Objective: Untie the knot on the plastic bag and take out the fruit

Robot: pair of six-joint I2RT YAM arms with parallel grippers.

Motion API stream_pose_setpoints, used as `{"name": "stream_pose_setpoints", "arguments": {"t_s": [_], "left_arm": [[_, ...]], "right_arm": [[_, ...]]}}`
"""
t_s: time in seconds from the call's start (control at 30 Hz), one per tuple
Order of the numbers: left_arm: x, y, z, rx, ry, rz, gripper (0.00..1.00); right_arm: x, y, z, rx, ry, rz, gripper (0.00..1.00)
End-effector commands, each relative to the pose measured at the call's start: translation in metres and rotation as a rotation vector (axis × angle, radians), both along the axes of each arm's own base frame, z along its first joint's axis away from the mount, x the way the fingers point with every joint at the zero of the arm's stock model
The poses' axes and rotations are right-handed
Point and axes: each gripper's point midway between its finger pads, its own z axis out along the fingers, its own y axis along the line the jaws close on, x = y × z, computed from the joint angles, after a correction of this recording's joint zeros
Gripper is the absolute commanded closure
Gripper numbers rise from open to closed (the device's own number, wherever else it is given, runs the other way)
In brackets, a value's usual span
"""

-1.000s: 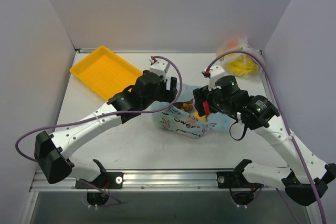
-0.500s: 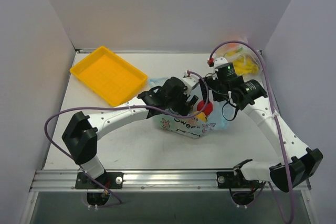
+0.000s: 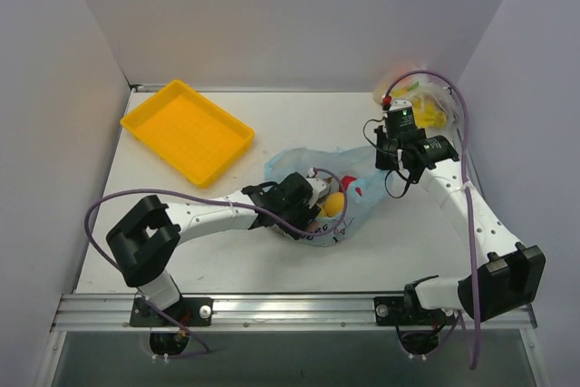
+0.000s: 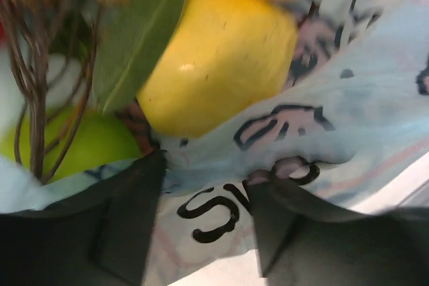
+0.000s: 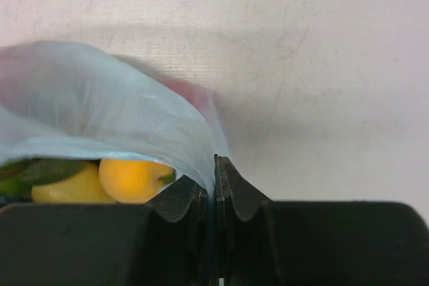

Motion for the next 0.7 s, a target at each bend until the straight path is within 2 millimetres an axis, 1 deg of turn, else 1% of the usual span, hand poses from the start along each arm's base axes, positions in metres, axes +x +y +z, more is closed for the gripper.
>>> {"name": "stream_pose_setpoints", "arguments": {"t_s": [0.0, 0.03, 0.1, 0.13, 0.17, 0.2, 0.23, 0.3, 0.33, 0.37, 0.4, 0.43, 0.47, 0.5, 0.53, 0.57, 0.6, 0.63, 0.67], "left_arm": [[-0.026, 0.009, 0.013, -0.058, 0.047, 0.05, 0.41], [-0.036, 0.018, 0.009, -0.053, 0.06, 0.056, 0.44], [-0.043, 0.025, 0.007, -0.058, 0.07, 0.08, 0.53], [-0.047, 0.028, 0.013, -0.071, 0.062, 0.084, 0.53], [-0.049, 0.035, 0.008, -0.06, 0.061, 0.1, 0.53], [-0.051, 0.036, 0.01, -0.071, 0.065, 0.116, 0.53], [-0.052, 0.037, 0.017, -0.092, 0.053, 0.121, 0.53], [-0.051, 0.037, 0.024, -0.107, 0.033, 0.14, 0.52], [-0.049, 0.035, 0.032, -0.134, 0.019, 0.151, 0.5], [-0.046, 0.032, 0.039, -0.149, 0.003, 0.157, 0.49], [-0.044, 0.029, 0.044, -0.167, -0.006, 0.157, 0.47], [-0.042, 0.025, 0.051, -0.193, -0.019, 0.157, 0.45], [-0.04, 0.021, 0.054, -0.205, -0.022, 0.154, 0.44], [-0.039, 0.016, 0.061, -0.225, -0.029, 0.15, 0.44], [-0.038, 0.012, 0.062, -0.233, -0.029, 0.147, 0.44], [-0.037, 0.009, 0.064, -0.242, -0.027, 0.143, 0.4], [-0.037, 0.005, 0.068, -0.252, -0.028, 0.139, 0.39], [-0.037, 0.002, 0.069, -0.258, -0.024, 0.134, 0.38], [-0.038, 0.0, 0.069, -0.261, -0.023, 0.131, 0.36]], "right_arm": [[0.016, -0.008, 0.001, 0.048, -0.043, -0.106, 0.94], [0.019, -0.014, 0.001, 0.052, -0.047, -0.133, 0.96], [0.024, -0.019, -0.001, 0.073, -0.053, -0.189, 0.98], [0.025, -0.022, -0.002, 0.081, -0.051, -0.209, 0.99], [0.026, -0.024, -0.002, 0.088, -0.051, -0.225, 0.99], [0.026, -0.022, -0.001, 0.103, -0.051, -0.224, 0.99], [0.026, -0.02, 0.002, 0.116, -0.057, -0.214, 0.98], [0.023, -0.01, 0.007, 0.143, -0.061, -0.172, 0.83], [0.019, -0.005, 0.014, 0.161, -0.075, -0.142, 0.61], [0.015, 0.003, 0.018, 0.167, -0.084, -0.115, 0.5], [0.011, 0.006, 0.02, 0.17, -0.088, -0.104, 0.4], [0.005, 0.009, 0.028, 0.175, -0.11, -0.09, 0.25], [0.001, 0.011, 0.032, 0.177, -0.121, -0.083, 0.2], [-0.007, 0.016, 0.033, 0.169, -0.117, -0.066, 0.16], [-0.012, 0.014, 0.042, 0.163, -0.145, -0.071, 0.1], [-0.018, 0.013, 0.043, 0.146, -0.142, -0.073, 0.07], [-0.026, 0.02, 0.048, 0.145, -0.154, -0.048, 0.06], [-0.03, 0.021, 0.049, 0.141, -0.155, -0.048, 0.02], [-0.035, 0.02, 0.046, 0.14, -0.14, -0.068, 0.02]]}}
